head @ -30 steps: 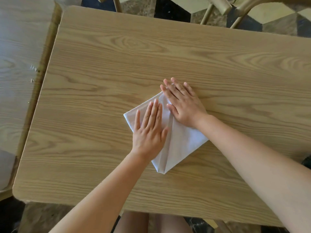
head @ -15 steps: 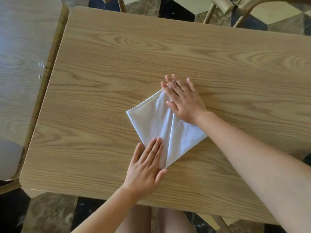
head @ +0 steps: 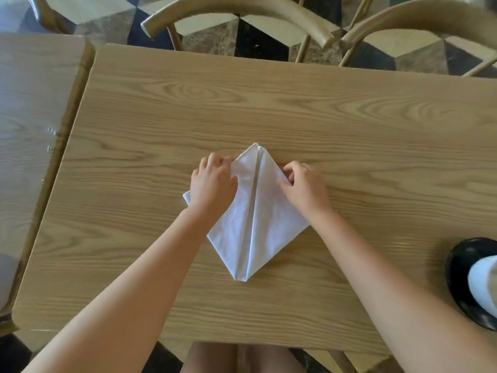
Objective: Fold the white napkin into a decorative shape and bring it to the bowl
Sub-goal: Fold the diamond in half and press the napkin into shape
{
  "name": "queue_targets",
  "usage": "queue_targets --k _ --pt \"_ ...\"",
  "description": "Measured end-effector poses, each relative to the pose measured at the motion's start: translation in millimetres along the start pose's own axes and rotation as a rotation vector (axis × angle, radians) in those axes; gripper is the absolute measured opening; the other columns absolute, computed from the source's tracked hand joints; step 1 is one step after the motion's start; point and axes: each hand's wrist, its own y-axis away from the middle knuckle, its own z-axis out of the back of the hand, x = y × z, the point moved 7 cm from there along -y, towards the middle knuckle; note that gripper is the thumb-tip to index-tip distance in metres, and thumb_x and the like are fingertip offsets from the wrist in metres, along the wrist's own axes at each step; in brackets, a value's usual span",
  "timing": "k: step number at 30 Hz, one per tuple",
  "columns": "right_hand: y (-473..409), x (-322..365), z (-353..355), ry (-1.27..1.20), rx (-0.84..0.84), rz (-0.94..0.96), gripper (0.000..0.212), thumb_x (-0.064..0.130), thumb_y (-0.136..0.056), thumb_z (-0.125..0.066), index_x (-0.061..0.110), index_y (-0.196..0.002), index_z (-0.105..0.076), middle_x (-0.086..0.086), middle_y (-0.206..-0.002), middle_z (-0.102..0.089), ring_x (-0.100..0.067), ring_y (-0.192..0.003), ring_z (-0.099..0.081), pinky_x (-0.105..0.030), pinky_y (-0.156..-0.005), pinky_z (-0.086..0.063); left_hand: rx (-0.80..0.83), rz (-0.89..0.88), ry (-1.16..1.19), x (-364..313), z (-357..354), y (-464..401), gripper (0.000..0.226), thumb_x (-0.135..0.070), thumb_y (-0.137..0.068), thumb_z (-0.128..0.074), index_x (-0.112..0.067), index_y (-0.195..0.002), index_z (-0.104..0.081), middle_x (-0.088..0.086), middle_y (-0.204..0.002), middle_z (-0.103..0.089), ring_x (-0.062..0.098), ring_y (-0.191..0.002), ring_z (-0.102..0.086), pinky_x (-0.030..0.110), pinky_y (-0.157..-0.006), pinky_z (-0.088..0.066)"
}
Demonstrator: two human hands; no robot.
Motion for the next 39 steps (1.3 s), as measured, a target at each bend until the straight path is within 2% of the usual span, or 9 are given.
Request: queue_targets --k 7,13,16,20,23,25,32,35,39 --pt "-5 6 -3 0.031 0.043 -0.044 0.016 0.019 -0.082 -0.062 0.008 -0.093 -0.058 -0.011 -0.100 -0.059 -0.028 -0.098 -0.051 -0.034 -0.075 -0.038 0.082 0.061 0.135 12 4 -14 0.031 -0.023 -0.088 -0.058 -0.007 -0.114 -0.058 0.012 -0.117 -0.050 0.028 -0.116 -0.042 0.037 -0.082 -0.042" --pt "-6 5 -4 -0.034 0.101 -0.099 0.018 0.019 -0.081 -0.059 0.014 -0.099 -0.060 -0.002 -0.095 -0.066 -0.025 -0.094 -0.058 -0.040 -0.086 -0.043 0.165 0.095 0.328 11 -3 -17 0.017 -0.016 -0.082 -0.060 -0.008 -0.096 -0.057 0.003 -0.092 -0.057 0.023 -0.086 -0.050 0.032 -0.070 -0.043" --pt "-9 3 -3 -0.105 0.156 -0.119 0.004 0.020 -0.079 -0.059 0.019 -0.082 -0.060 0.005 -0.079 -0.061 -0.023 -0.085 -0.060 -0.039 -0.079 -0.045 0.206 0.051 0.340 7 2 -19 0.014 -0.012 -0.079 -0.059 -0.005 -0.069 -0.051 0.005 -0.070 -0.048 0.020 -0.067 -0.042 0.029 -0.056 -0.030" --pt "-20 14 24 -0.265 0.127 -0.107 0.007 0.020 -0.077 -0.062 0.022 -0.073 -0.057 0.011 -0.069 -0.058 -0.020 -0.075 -0.060 -0.035 -0.071 -0.046 0.161 0.022 0.442 5 28 -26 0.006 -0.014 -0.079 -0.061 -0.010 -0.083 -0.063 -0.004 -0.074 -0.058 0.013 -0.070 -0.051 0.015 -0.056 -0.035" --pt "-31 38 69 -0.338 0.026 0.025 0.008 0.016 -0.079 -0.062 0.021 -0.073 -0.059 0.011 -0.067 -0.058 -0.015 -0.067 -0.057 -0.033 -0.064 -0.046 0.026 -0.026 0.528 -4 68 -38 0.010 -0.011 -0.077 -0.065 -0.012 -0.086 -0.061 -0.010 -0.077 -0.059 0.012 -0.073 -0.054 0.005 -0.061 -0.037" --pt "-32 57 106 -0.333 -0.077 0.152 0.002 0.015 -0.079 -0.062 0.016 -0.078 -0.061 0.008 -0.070 -0.061 -0.016 -0.068 -0.059 -0.031 -0.063 -0.045 -0.076 -0.107 0.576 -15 102 -42 0.010 -0.009 -0.077 -0.066 -0.013 -0.084 -0.060 -0.011 -0.077 -0.059 0.011 -0.075 -0.056 0.008 -0.067 -0.040" --pt "16 91 169 0.052 -0.476 0.681 0.008 0.009 -0.072 -0.062 0.010 -0.079 -0.061 0.000 -0.077 -0.065 -0.015 -0.078 -0.052 -0.036 -0.079 -0.034 -0.372 -0.400 0.411 -40 155 -4 0.018 -0.003 -0.068 -0.068 -0.012 -0.081 -0.059 -0.011 -0.079 -0.055 0.010 -0.075 -0.051 0.012 -0.067 -0.036" --pt "49 69 134 0.204 -0.441 0.779 0.011 0.008 -0.071 -0.065 0.013 -0.080 -0.060 -0.004 -0.082 -0.065 -0.024 -0.081 -0.054 -0.038 -0.080 -0.036 -0.283 -0.489 0.331 -39 116 25 0.020 -0.013 -0.064 -0.056 -0.021 -0.083 -0.054 -0.009 -0.081 -0.058 0.015 -0.079 -0.055 0.023 -0.068 -0.044" --pt "97 10 42 0.376 -0.086 0.773 0.019 0.019 -0.069 -0.061 0.015 -0.088 -0.061 -0.004 -0.095 -0.064 -0.025 -0.092 -0.058 -0.040 -0.084 -0.035 0.070 -0.620 0.130 -23 29 69 0.030 -0.021 -0.066 -0.050 -0.025 -0.094 -0.059 -0.008 -0.090 -0.066 0.014 -0.082 -0.061 0.026 -0.075 -0.045"
